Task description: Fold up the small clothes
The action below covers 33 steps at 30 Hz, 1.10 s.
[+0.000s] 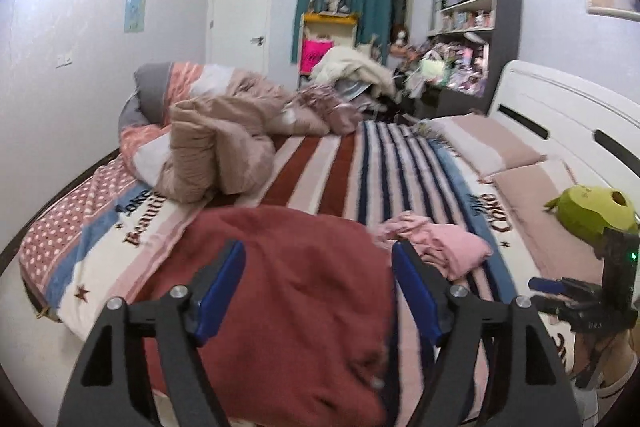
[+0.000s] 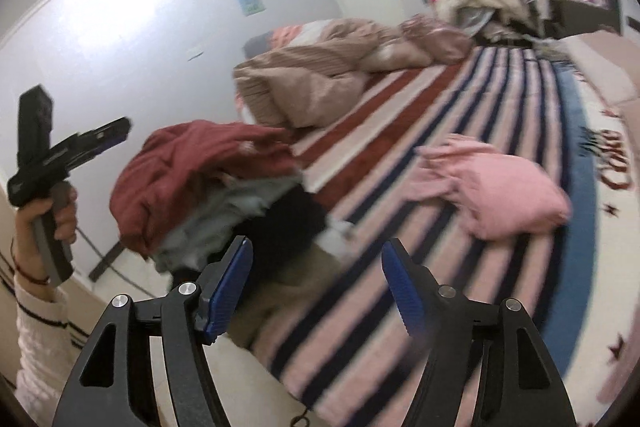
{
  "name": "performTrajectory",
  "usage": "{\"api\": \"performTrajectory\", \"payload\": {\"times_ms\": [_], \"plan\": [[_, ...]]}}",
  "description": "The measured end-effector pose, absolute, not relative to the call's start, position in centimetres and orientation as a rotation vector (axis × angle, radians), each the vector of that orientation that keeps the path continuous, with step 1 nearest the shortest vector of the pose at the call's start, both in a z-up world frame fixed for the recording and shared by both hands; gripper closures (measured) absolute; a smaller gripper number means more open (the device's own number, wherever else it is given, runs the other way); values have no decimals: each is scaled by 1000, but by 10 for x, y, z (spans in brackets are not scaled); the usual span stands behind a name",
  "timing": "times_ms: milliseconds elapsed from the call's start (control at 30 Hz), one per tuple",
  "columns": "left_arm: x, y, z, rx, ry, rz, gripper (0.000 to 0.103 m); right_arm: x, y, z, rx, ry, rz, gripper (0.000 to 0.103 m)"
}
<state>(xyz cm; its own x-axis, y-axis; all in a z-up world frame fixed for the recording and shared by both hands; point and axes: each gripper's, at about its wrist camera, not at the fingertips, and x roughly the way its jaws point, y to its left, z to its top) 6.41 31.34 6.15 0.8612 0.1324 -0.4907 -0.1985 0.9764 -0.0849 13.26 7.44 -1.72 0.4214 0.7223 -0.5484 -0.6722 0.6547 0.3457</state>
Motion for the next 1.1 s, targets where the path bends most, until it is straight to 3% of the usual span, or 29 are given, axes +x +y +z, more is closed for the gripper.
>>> {"api": "performTrajectory", "payload": {"times_ms": [267, 433, 533, 667, 700, 1100], "plan": [[36, 217, 20, -120, 354, 95, 25, 108, -48, -31, 57, 621, 674, 38], [26, 161, -12, -103, 260, 68, 6, 72, -103, -34, 37, 536, 600, 36], [23, 135, -28, -99, 228, 88, 3, 37, -118, -34, -21, 448, 583, 26], [19, 107, -39, -58, 193, 153, 2, -6, -127, -33, -70, 322, 582, 2], [20, 102, -40, -52, 192, 147, 2, -15, -127, -32, -84, 290, 580, 0], [32, 80, -47, -12, 216, 131, 2, -39, -125, -37, -101, 232, 561, 0]]}}
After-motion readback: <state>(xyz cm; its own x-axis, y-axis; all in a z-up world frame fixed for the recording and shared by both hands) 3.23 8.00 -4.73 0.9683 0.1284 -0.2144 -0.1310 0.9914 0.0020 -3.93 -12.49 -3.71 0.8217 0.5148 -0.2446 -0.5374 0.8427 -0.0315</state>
